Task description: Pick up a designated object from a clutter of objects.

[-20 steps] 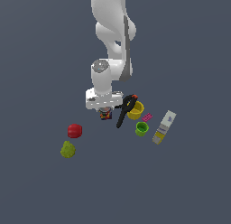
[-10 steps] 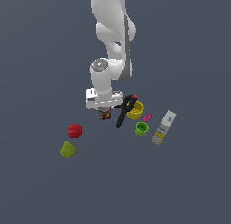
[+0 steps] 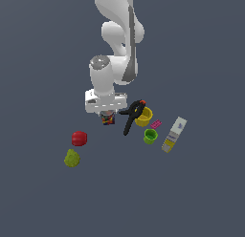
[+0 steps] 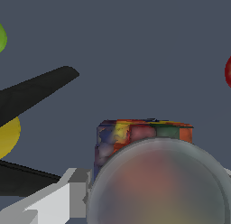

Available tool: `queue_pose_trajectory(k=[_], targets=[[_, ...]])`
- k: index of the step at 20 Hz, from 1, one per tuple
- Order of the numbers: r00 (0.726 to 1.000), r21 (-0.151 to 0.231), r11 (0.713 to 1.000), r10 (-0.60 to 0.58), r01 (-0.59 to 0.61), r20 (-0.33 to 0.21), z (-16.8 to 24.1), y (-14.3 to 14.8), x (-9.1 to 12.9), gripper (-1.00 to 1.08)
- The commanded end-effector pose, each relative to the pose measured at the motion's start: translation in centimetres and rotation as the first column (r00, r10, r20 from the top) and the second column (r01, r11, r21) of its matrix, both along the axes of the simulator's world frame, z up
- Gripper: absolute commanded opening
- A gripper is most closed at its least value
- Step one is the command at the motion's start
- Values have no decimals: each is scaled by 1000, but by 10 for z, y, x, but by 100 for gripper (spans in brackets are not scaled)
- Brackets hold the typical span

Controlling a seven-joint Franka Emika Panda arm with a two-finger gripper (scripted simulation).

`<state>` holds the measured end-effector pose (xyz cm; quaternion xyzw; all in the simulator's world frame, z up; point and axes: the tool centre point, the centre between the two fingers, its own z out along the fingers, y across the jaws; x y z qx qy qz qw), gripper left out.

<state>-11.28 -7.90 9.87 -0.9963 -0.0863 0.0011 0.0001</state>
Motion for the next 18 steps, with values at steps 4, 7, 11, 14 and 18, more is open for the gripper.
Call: queue_pose_trajectory(k=[4, 7, 11, 14, 18], targets=[[1000, -1, 1000, 0, 0, 3, 37, -18, 12, -100], [1000, -1, 1000, -1, 1, 3, 61, -30, 20, -100], [1000, -1, 1000, -1, 1, 3, 94, -46, 31, -100], [1000, -1, 1000, -1, 1, 3, 119, -59, 39, -100], [1000, -1, 1000, -1, 1, 3, 154, -76, 51, -100]])
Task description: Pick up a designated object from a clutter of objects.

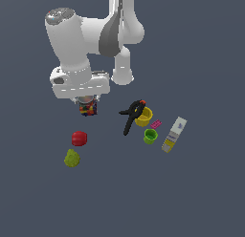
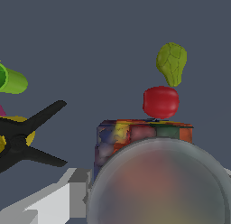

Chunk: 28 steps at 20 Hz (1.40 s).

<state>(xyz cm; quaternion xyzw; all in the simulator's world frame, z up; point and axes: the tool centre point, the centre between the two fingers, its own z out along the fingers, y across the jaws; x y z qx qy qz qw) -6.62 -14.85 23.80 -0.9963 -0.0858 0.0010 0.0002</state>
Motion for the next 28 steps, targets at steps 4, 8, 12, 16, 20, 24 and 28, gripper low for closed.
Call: queue_pose_trajectory(k=[4, 8, 12, 16, 20, 24, 28], targets=[[1000, -1, 1000, 1, -1, 2, 50, -24, 17, -100], [1000, 0, 1000, 1, -1, 2, 81, -40, 29, -100], [1000, 0, 1000, 2, -2, 2, 110, -54, 40, -100], [1000, 0, 1000, 2, -2, 2, 135, -67, 50, -100], [1000, 0, 1000, 3, -3, 2, 158, -79, 60, -100], [1000, 0, 1000, 3, -3, 2, 176, -88, 68, -100], [1000, 0, 1000, 3, -3, 2, 188, -94, 73, -100]])
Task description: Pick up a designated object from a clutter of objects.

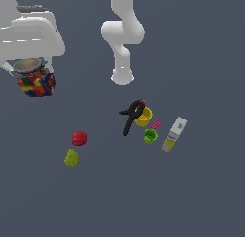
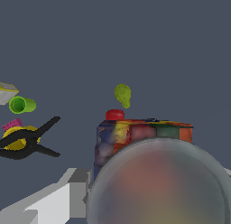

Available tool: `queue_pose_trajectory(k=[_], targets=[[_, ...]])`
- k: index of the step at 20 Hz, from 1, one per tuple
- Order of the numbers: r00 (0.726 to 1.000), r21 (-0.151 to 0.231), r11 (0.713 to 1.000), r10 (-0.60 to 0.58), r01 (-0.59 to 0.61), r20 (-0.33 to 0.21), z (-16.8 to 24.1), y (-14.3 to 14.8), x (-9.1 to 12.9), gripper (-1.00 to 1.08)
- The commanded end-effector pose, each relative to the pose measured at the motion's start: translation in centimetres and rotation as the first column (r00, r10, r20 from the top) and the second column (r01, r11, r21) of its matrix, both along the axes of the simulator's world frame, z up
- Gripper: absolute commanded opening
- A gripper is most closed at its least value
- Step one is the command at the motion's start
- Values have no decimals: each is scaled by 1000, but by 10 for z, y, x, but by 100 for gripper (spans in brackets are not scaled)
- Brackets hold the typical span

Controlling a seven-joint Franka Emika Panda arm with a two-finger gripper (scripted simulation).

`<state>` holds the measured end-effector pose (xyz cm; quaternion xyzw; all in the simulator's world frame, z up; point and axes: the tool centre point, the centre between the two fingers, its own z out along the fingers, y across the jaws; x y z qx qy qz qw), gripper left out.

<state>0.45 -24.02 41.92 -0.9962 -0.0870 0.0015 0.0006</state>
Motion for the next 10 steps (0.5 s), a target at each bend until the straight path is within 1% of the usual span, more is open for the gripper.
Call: queue_pose_trajectory(k=[1, 10], targets=[[1000, -1, 1000, 0, 0, 3, 9, -4, 3, -100], [1000, -1, 1000, 0, 0, 3, 18, -9, 8, -100]])
